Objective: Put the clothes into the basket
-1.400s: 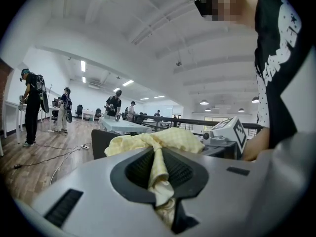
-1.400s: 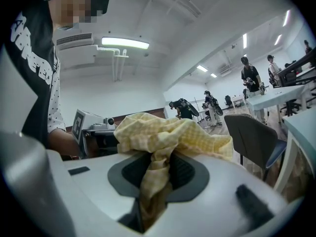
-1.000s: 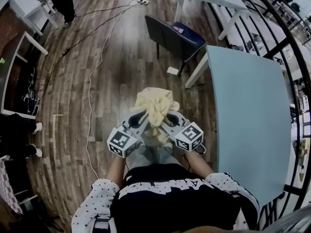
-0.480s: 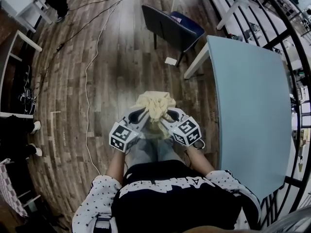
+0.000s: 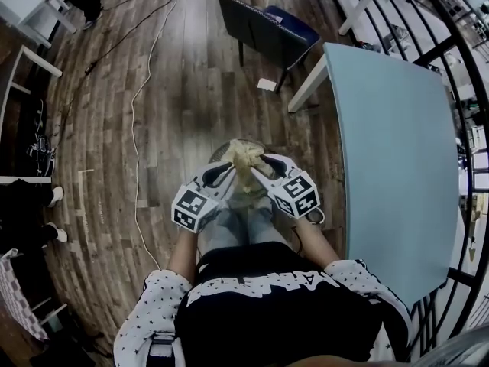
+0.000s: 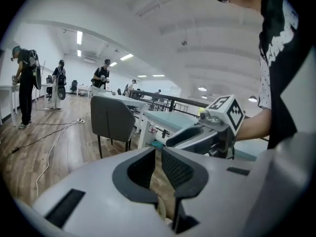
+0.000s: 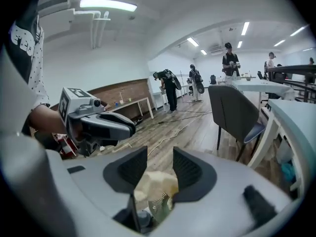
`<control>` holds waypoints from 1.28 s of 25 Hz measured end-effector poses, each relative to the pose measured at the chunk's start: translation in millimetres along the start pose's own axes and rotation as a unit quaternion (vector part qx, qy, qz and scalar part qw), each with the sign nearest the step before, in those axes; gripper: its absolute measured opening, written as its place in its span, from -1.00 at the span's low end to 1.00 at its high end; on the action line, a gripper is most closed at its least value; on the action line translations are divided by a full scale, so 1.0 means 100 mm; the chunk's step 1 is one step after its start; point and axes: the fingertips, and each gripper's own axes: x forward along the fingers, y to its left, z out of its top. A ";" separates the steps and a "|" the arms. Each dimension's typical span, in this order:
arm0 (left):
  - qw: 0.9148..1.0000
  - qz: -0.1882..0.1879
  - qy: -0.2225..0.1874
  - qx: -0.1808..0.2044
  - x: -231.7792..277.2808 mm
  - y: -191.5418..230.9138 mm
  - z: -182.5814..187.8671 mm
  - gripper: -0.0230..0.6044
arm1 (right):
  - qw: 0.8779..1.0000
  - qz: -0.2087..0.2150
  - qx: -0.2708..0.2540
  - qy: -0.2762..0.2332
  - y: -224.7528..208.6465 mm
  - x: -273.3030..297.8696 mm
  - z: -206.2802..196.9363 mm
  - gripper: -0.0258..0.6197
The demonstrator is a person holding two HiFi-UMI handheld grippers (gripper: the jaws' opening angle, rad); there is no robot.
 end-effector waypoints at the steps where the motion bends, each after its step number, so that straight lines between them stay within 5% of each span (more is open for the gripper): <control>1: 1.000 -0.002 -0.012 -0.009 -0.01 -0.01 0.04 -0.79 | 1.000 0.000 0.001 -0.004 0.00 -0.01 0.02 -0.44; 13: 0.999 0.014 -0.037 -0.004 -0.15 0.01 0.29 -0.79 | 0.992 0.029 0.053 -0.108 0.14 -0.29 0.57 -0.47; 17: 0.998 0.007 -0.055 0.006 -0.19 -0.02 0.47 -0.79 | 0.989 0.032 0.039 -0.138 0.17 -0.37 0.78 -0.74; 32: 0.995 -0.018 -0.085 0.040 -0.29 -0.10 0.93 -0.88 | 0.986 0.036 -0.014 -0.161 0.37 -0.55 1.27 -0.79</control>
